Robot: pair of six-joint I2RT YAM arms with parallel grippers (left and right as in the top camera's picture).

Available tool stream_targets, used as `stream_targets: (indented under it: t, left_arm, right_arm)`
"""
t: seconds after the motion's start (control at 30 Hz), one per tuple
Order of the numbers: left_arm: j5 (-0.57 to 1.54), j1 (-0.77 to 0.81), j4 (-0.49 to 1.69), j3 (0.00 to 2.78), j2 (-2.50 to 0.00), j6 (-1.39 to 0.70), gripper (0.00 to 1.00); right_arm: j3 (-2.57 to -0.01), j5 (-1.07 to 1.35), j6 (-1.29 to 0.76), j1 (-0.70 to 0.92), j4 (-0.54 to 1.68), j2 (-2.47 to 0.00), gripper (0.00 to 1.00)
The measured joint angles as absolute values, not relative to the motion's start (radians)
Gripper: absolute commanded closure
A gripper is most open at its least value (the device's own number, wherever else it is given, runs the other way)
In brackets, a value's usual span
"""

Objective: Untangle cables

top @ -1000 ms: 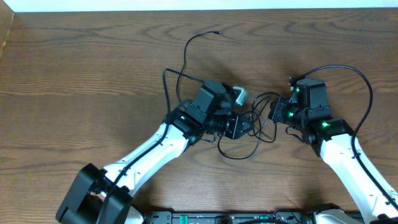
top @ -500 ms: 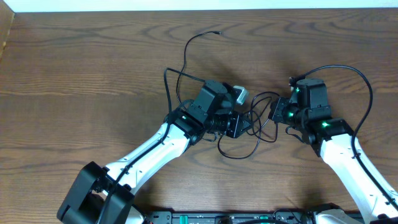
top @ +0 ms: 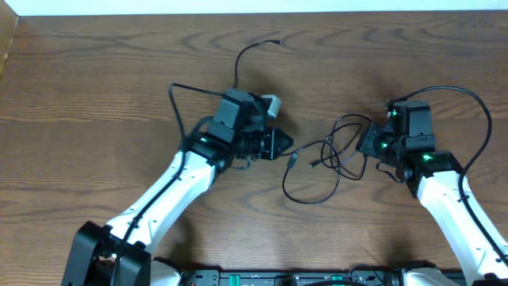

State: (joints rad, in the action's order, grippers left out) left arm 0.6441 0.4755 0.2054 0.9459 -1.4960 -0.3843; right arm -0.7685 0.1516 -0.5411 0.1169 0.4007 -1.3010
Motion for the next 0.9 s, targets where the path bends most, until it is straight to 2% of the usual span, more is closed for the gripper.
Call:
stream_targets:
  t: [0.2,0.37,0.67,0.9]
  left_arm:
    - [0.658,0.467,0.207,0.946,-1.488,-0.385,0.78]
    - [0.663,0.534,0.205,0.946,-1.488,-0.379,0.66]
    - [0.638,0.677,0.136,0.946,-1.488,-0.369,0.63]
    - [0.506,0.716,0.123,0.946,-1.49,-0.372,0.63]
  right_arm:
    - [-0.768,0.154,-0.541,0.116,0.403,-1.297,0.99]
    - [-0.768,0.16,-0.541,0.116,0.403,-1.296,0.99]
    - [-0.768,0.17,-0.541,0.116,0.403,-1.295,0.99]
    - [-0.768,0.196,-0.541,0.116,0.403,-1.295,0.99]
